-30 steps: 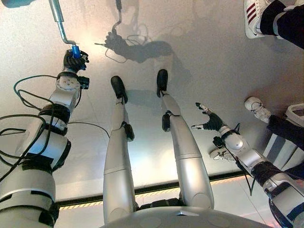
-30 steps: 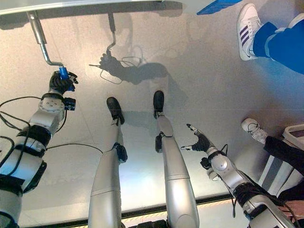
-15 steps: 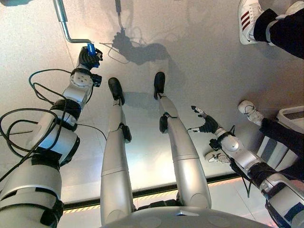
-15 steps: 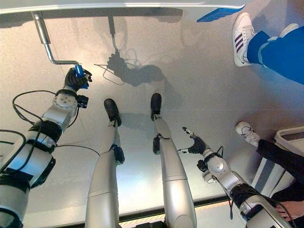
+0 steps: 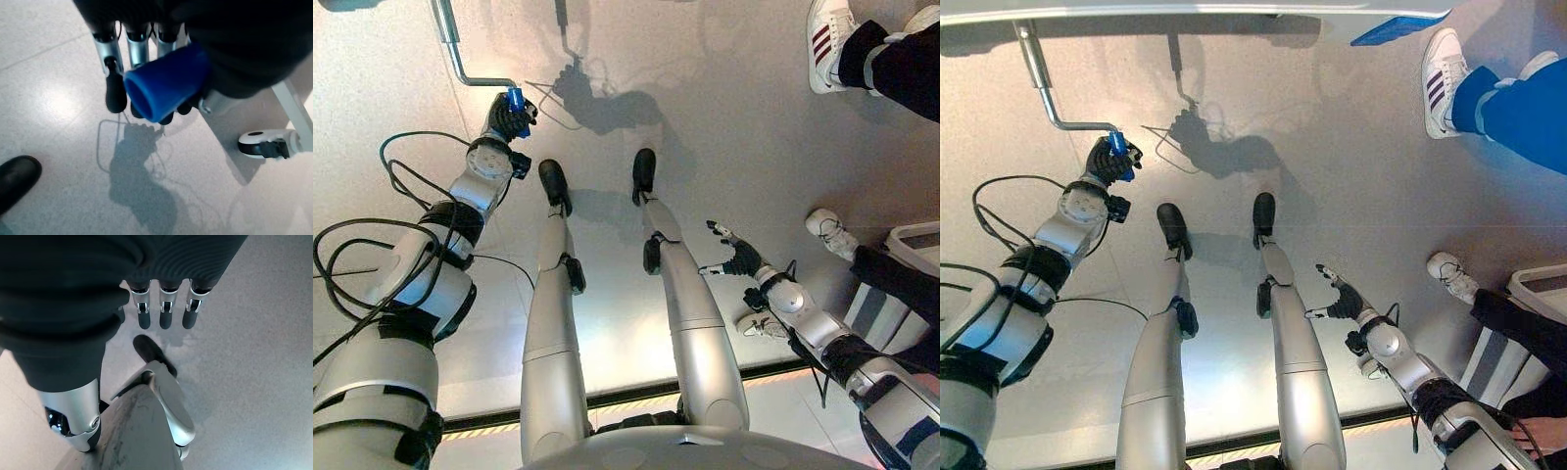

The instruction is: Raise the hospital bed

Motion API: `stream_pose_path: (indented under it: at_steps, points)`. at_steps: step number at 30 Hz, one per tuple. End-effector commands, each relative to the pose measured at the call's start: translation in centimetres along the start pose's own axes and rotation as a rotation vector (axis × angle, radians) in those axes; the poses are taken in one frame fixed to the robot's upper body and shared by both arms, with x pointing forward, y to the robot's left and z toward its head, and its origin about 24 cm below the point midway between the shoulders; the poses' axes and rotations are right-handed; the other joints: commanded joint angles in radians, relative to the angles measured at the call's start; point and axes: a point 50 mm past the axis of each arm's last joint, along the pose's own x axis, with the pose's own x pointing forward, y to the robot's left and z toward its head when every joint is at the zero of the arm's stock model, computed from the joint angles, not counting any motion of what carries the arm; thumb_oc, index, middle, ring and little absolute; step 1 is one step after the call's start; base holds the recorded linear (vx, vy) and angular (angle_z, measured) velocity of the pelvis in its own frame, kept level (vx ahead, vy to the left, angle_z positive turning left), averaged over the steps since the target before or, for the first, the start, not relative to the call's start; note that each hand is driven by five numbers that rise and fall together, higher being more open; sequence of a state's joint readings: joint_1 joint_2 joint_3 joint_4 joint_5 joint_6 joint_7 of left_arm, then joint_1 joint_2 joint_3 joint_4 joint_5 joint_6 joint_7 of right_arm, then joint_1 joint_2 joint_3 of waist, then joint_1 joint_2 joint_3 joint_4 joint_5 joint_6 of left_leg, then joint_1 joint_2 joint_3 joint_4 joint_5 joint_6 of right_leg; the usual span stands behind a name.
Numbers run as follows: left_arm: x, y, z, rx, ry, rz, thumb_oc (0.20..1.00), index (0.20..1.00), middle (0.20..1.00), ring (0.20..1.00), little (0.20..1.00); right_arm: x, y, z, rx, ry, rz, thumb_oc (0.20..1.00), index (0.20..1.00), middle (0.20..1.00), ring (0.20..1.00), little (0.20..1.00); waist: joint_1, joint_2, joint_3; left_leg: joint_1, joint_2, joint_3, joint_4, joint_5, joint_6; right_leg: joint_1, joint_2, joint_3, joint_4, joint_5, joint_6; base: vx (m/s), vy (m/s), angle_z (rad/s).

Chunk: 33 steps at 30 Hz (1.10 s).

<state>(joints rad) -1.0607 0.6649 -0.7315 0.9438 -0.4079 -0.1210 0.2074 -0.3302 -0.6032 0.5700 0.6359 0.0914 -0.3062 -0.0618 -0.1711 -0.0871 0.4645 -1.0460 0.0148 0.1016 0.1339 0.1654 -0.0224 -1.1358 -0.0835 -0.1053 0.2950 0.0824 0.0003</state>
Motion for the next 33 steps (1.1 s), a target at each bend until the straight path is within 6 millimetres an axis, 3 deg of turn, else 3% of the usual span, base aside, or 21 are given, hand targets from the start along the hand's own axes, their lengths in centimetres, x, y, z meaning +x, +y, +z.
stream_pose_path:
  at_steps: [1,8,21,28,33]
  points:
    - [0.2,-2.1,11.1,-0.011,-0.454,-0.111,0.200,0.200,0.200,0.200,0.200,-0.8,1.2,-1.0,-0.012,0.035,0.061,1.000,1.000,1.000,1.000,1.000,-0.009,0.037,-0.033,0.049,-0.079,-0.004,0.084,-0.144,0.075,0.045,0.056,-0.017,-0.030,0.053,0.093,0.00,0.000,0.00]
    - [-1.9,-2.1,11.3,-0.094,-0.546,-0.210,0.200,0.200,0.200,0.200,0.200,-1.3,1.2,-1.5,-0.009,0.051,0.051,1.000,1.000,1.000,1.000,1.000,0.006,0.052,-0.033,0.051,-0.081,-0.002,0.084,-0.144,0.077,0.043,0.053,-0.020,-0.024,0.053,0.092,0.00,0.000,0.00]
    - [-5.7,0.2,10.8,-0.153,-0.633,-0.342,0.200,0.200,0.200,0.200,0.200,-2.3,0.7,-2.3,-0.026,0.073,0.043,1.000,1.000,1.000,1.000,1.000,0.027,0.070,-0.028,0.057,-0.088,-0.007,0.075,-0.135,0.073,0.050,0.048,-0.024,-0.030,0.057,0.094,0.00,0.000,0.00]
    - [-8.3,2.3,9.4,-0.161,-0.632,-0.377,0.200,0.200,0.200,0.200,0.200,-3.0,0.4,-2.8,-0.030,0.082,0.037,1.000,1.000,1.000,1.000,1.000,0.046,0.082,-0.026,0.059,-0.091,-0.006,0.073,-0.134,0.074,0.051,0.046,-0.025,-0.032,0.059,0.096,0.00,0.000,0.00]
    - [-10.0,4.4,7.2,-0.179,-0.582,-0.336,0.200,0.200,0.200,0.200,0.200,-3.4,-0.2,-3.0,-0.036,0.081,0.025,1.000,1.000,1.000,1.000,1.000,0.060,0.091,-0.021,0.062,-0.092,-0.008,0.070,-0.132,0.074,0.055,0.043,-0.026,-0.038,0.060,0.097,0.00,0.000,0.00]
